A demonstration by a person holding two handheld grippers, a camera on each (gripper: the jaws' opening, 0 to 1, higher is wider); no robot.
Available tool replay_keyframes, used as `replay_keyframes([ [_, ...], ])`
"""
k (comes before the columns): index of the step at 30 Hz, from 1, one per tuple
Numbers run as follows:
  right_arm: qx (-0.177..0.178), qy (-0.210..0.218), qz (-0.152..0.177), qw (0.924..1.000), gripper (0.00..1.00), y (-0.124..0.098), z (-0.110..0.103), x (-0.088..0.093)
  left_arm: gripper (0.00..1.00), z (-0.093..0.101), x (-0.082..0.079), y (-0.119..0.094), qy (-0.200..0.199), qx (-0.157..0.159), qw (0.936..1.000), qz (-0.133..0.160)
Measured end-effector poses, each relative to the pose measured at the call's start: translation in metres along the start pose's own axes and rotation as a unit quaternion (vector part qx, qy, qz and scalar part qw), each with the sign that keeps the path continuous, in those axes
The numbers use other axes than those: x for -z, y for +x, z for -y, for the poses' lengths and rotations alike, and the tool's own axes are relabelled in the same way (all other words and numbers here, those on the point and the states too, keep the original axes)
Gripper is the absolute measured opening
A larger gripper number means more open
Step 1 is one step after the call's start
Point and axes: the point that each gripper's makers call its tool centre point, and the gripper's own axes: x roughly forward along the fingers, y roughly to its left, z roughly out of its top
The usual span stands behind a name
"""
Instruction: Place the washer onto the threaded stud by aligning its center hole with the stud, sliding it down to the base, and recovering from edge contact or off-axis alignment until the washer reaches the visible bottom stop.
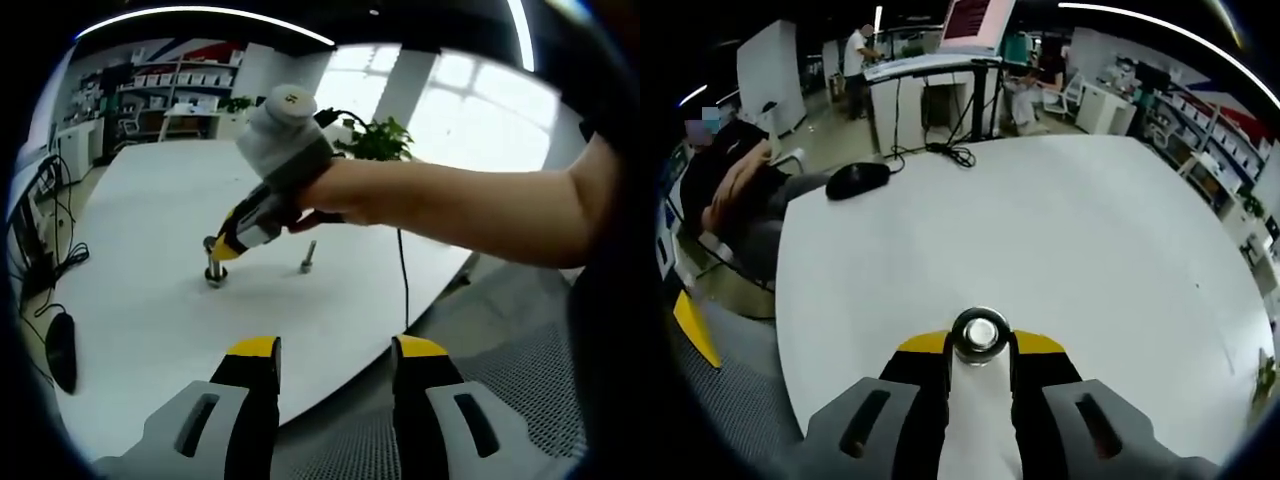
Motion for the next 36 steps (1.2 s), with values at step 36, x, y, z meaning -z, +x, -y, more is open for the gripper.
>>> replay_keyframes([
  [36, -0.082, -0.188, -0.189, 0.9604, 0.22, 0.0064, -0.0035, -0.0065, 0.42, 0.0012, -0.0004, -0.0001, -0.002, 0.004, 1.0000, 0.001],
])
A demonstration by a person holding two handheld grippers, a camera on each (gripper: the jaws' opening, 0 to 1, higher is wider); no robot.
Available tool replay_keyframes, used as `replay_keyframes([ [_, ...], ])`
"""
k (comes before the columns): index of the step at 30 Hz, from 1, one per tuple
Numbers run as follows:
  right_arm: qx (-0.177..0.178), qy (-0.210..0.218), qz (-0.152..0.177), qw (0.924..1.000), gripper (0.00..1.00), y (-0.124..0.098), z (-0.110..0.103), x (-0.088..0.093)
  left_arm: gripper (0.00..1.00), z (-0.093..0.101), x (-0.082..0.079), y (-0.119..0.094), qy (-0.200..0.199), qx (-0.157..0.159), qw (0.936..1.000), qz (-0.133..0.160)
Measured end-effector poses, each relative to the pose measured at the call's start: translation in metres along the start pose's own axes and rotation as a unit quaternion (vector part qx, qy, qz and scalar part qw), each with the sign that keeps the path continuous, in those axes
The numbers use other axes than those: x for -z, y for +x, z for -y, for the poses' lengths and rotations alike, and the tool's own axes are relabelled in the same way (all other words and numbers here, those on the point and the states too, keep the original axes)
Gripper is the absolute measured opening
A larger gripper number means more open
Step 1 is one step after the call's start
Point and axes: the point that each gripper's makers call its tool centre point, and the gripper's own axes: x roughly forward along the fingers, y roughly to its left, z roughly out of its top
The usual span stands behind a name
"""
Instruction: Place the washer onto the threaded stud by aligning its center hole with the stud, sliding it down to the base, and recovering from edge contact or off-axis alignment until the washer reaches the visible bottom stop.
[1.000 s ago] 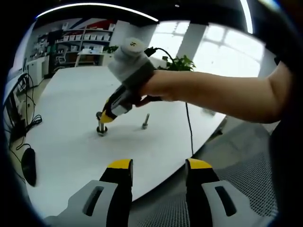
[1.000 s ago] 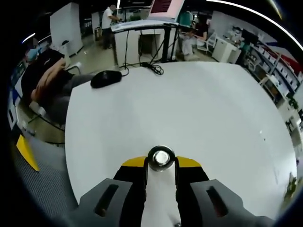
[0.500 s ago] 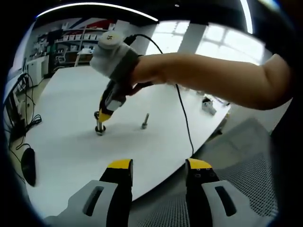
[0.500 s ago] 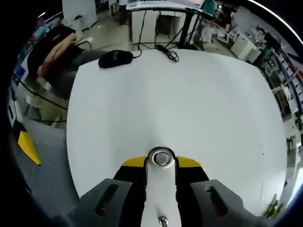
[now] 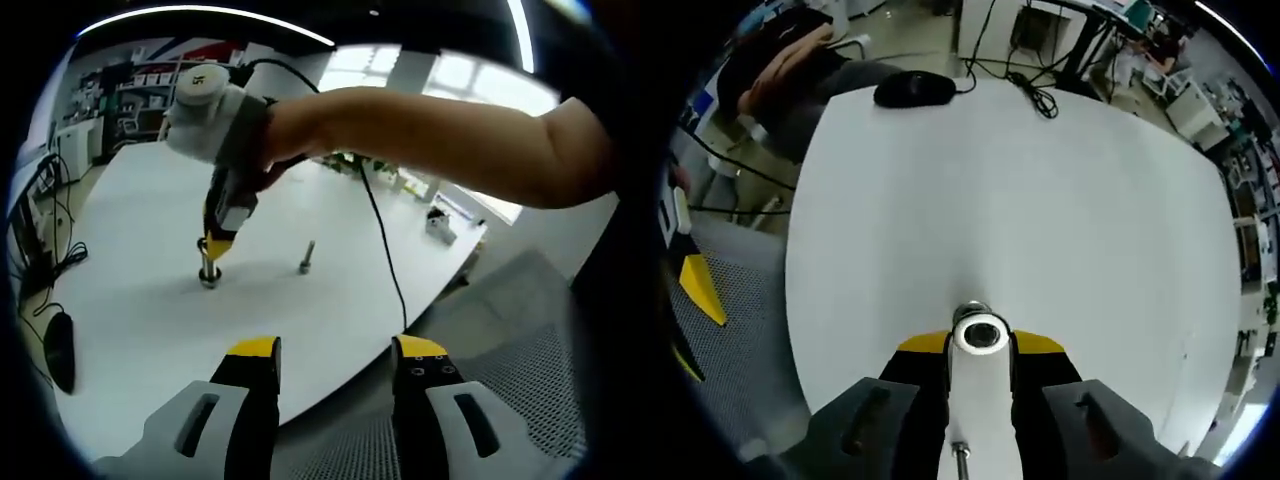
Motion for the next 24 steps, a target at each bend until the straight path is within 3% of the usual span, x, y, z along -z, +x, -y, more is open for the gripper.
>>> replay_keyframes([
  [9, -0.019, 0.001, 0.013, 0.9997, 0.22, -0.011, 0.004, -0.008, 0.42, 0.000, 0.000, 0.000, 0.000, 0.000, 1.0000, 0.001],
  [16, -0.042, -0.027, -0.031, 0.9983, 0.22, -0.006, -0.001, -0.003, 0.42, -0.001, -0.001, 0.000, 0.000, -0.002, 1.0000, 0.002],
  [24, -0.044, -0.039, -0.051, 0.9970, 0.22, 0.000, 0.002, -0.003, 0.42, -0.001, -0.001, -0.001, -0.001, -0.002, 1.0000, 0.005],
])
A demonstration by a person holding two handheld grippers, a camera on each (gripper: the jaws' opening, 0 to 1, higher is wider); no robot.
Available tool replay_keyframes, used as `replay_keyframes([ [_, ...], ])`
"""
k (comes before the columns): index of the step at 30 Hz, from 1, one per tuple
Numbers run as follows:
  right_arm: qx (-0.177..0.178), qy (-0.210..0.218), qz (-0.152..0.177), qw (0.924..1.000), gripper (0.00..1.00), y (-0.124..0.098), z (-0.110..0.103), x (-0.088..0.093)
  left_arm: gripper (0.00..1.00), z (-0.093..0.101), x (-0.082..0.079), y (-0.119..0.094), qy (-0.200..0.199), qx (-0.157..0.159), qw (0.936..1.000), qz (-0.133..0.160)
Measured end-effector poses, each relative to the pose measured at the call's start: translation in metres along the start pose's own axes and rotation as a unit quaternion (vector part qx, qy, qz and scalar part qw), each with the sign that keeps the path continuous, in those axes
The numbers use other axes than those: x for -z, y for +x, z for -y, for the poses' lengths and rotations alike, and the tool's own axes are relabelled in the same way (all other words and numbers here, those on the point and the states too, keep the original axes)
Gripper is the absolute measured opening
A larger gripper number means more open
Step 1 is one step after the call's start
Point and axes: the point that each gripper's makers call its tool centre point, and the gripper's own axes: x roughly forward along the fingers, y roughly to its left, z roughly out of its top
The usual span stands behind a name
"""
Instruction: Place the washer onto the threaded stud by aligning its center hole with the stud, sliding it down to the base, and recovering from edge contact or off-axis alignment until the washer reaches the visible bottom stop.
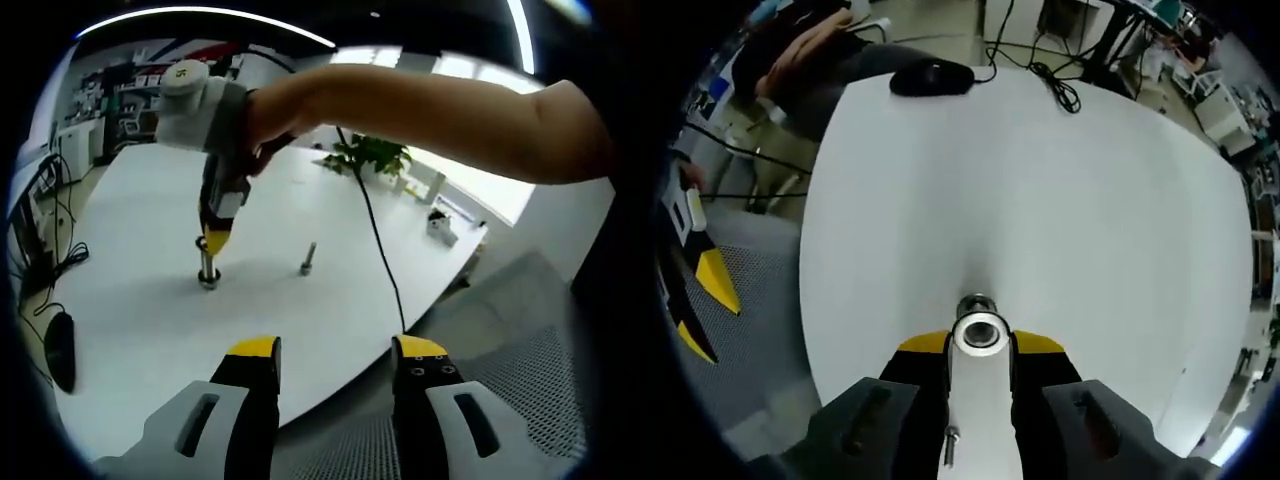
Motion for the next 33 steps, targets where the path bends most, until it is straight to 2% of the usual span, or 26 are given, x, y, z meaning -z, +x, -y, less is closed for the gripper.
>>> replay_keyframes([
  [13, -0.005, -0.017, -0.029, 0.9994, 0.23, 0.014, -0.003, 0.002, 0.42, 0.000, 0.000, 0.000, -0.001, -0.001, 1.0000, 0.001],
  [33, -0.024, -0.014, -0.045, 0.9986, 0.22, 0.046, -0.003, 0.005, 0.42, 0.001, 0.001, 0.000, -0.003, 0.002, 1.0000, -0.004],
])
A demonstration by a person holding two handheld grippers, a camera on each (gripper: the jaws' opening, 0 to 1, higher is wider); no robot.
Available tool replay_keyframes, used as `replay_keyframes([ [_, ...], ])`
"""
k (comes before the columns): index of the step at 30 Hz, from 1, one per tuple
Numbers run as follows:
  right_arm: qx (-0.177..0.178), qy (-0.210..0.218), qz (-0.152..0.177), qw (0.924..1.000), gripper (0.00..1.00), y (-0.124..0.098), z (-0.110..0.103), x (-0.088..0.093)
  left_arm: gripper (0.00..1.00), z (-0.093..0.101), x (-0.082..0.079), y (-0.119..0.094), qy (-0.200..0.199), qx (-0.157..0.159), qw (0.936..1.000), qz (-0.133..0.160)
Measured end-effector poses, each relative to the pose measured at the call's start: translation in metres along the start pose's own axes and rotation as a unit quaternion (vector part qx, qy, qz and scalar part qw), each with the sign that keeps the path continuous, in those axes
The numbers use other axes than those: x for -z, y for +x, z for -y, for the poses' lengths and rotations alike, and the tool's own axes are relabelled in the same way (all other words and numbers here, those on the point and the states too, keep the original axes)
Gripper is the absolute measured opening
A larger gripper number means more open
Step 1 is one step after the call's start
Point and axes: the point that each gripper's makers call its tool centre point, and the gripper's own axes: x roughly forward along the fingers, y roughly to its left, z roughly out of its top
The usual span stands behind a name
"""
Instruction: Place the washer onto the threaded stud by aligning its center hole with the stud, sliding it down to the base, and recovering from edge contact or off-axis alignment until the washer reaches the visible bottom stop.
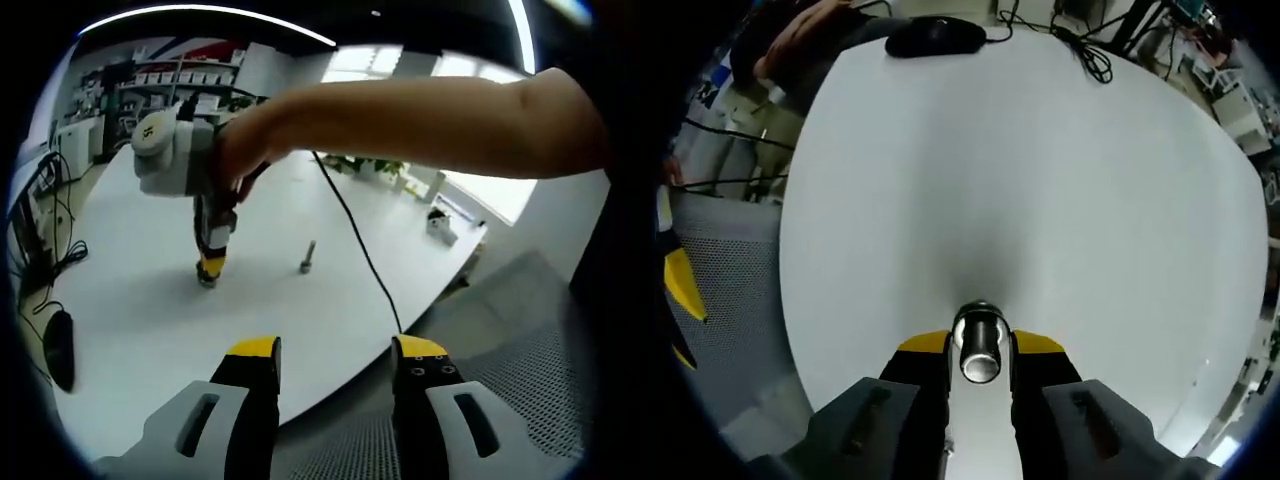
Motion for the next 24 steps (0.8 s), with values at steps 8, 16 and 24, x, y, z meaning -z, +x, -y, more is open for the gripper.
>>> replay_keyframes([
  [8, -0.007, -0.004, -0.007, 0.9999, 0.22, 0.004, 0.000, -0.001, 0.42, 0.000, 0.001, 0.000, -0.001, 0.002, 1.0000, -0.003],
  [16, -0.006, -0.031, 0.002, 0.9995, 0.35, 0.000, -0.003, -0.001, 0.42, 0.001, 0.002, 0.001, 0.001, 0.003, 1.0000, -0.008],
  [24, 0.017, 0.024, 0.084, 0.9961, 0.41, -0.042, -0.009, 0.000, 0.42, 0.002, 0.003, 0.001, 0.008, 0.002, 0.9999, -0.009],
])
